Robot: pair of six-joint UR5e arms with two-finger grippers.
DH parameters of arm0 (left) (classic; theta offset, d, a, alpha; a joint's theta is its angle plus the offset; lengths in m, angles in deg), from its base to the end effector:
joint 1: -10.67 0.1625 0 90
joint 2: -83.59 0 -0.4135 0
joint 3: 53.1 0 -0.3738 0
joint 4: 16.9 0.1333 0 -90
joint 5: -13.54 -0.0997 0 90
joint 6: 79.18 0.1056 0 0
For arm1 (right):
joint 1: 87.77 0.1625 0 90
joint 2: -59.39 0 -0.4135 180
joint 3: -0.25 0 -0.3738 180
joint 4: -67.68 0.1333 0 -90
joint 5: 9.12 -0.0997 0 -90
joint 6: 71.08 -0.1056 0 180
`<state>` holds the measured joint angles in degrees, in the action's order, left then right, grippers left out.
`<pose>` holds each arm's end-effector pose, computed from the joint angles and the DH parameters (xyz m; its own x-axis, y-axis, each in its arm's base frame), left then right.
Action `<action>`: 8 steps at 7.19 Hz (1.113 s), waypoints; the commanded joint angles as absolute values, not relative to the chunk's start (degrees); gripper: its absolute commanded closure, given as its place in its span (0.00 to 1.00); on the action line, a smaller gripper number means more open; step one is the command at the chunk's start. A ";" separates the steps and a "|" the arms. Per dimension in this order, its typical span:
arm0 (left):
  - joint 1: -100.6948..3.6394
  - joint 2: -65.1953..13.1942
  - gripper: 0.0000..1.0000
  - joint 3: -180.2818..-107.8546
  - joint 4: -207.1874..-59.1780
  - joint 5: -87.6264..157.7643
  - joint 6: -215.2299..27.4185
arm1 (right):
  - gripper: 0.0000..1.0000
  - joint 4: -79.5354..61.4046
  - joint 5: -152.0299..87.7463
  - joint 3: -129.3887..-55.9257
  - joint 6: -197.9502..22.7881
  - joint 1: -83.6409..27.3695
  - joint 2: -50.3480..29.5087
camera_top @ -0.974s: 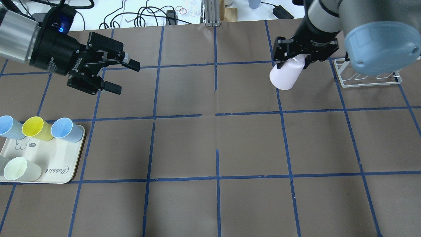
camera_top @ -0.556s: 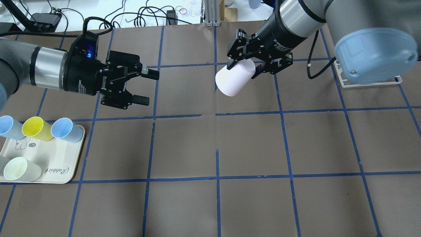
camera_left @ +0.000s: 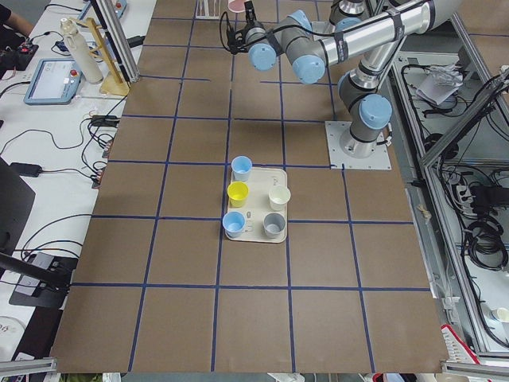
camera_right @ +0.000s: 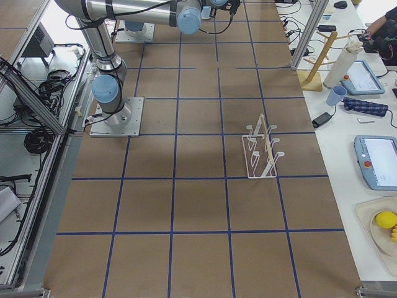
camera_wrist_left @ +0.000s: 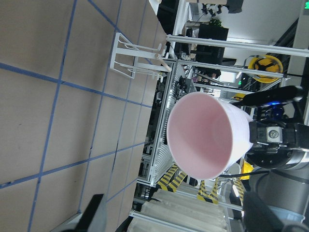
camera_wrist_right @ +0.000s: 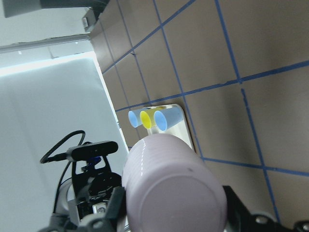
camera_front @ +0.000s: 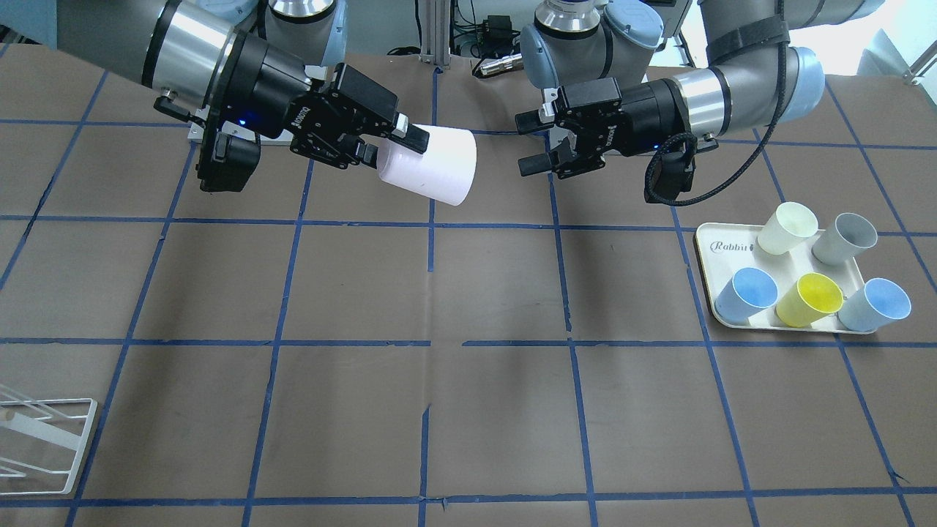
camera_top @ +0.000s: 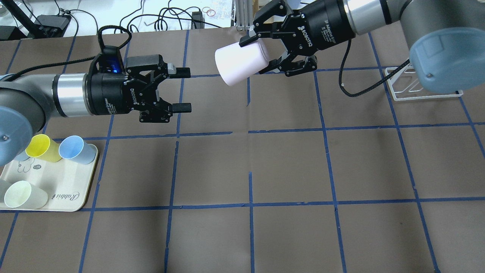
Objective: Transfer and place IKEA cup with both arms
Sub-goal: 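Carry the pink cup toward the left gripper while the left arm reaches toward it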
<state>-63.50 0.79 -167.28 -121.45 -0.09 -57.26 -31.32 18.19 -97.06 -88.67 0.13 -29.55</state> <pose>-0.1240 -0.4277 0.3902 -0.1685 -0.2071 0.9637 -0.1828 0.9673 0.1759 0.2095 -0.4857 0.4742 -0.4263 0.3087 -0.8503 0.1736 0.9504 0.2580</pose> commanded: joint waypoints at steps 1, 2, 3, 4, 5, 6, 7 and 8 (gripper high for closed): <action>-63.16 0.02 0.00 -168.06 -120.88 5.32 -57.12 | 1.00 -31.19 6.74 -103.78 -88.31 -1.72 -29.38; -63.42 -0.77 0.00 -168.15 -120.09 7.71 -57.03 | 1.00 -30.85 3.92 -104.68 -88.48 -1.72 -29.38; -63.25 -1.13 0.00 -168.50 -119.56 7.21 -57.03 | 1.00 -30.58 0.93 -104.95 -89.00 -1.64 -29.38; -63.16 -1.39 0.00 -168.67 -119.47 7.12 -56.94 | 1.00 -30.49 0.12 -104.96 -89.44 -1.55 -29.38; -63.94 -1.66 0.00 -168.59 -119.30 7.12 -56.59 | 1.00 -30.58 0.02 -104.96 -89.88 -1.55 -29.47; -64.56 -1.75 0.00 -168.59 -119.30 7.38 -56.94 | 1.00 -30.67 0.11 -104.96 -90.50 -1.11 -29.56; -66.39 -1.57 0.00 -168.41 -119.21 7.73 -57.20 | 1.00 -30.67 0.46 -104.96 -90.68 -1.02 -29.56; -68.15 -1.49 0.00 -167.98 -119.03 7.91 -57.55 | 1.00 -30.67 0.46 -104.87 -91.38 -0.41 -29.64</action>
<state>-66.19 -1.58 -168.35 -119.20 7.64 -57.18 -30.66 0.36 -104.93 -90.71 -0.94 -29.57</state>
